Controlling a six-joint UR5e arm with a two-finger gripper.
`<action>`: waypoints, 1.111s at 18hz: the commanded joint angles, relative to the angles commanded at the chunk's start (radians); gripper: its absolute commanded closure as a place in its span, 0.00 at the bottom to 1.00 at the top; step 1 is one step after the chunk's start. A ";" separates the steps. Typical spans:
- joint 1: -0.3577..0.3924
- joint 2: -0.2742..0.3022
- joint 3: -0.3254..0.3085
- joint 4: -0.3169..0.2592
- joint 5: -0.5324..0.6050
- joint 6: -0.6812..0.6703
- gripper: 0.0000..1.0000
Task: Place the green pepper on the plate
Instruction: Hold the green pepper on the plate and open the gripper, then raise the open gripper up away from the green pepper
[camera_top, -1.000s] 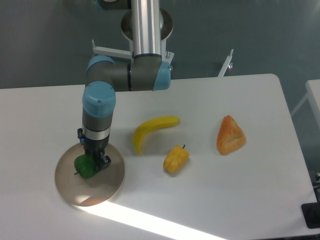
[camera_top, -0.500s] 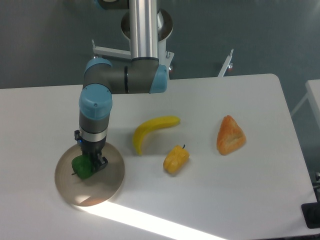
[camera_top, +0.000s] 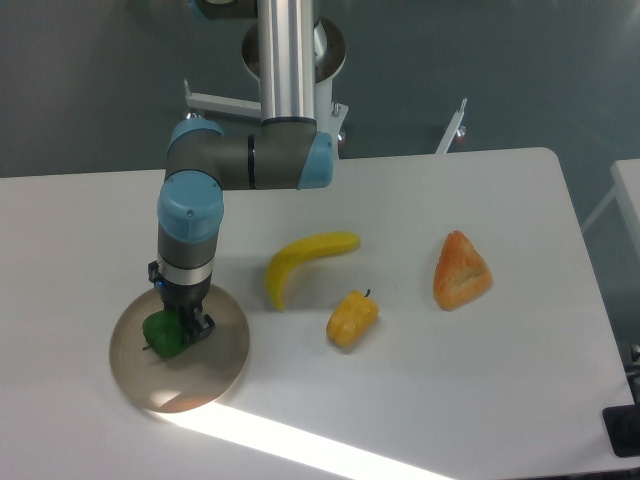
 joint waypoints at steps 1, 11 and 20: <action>0.000 0.000 0.000 0.000 0.000 0.000 0.62; 0.000 0.003 0.000 -0.002 0.000 -0.003 0.05; 0.006 0.029 0.012 -0.002 0.002 -0.006 0.00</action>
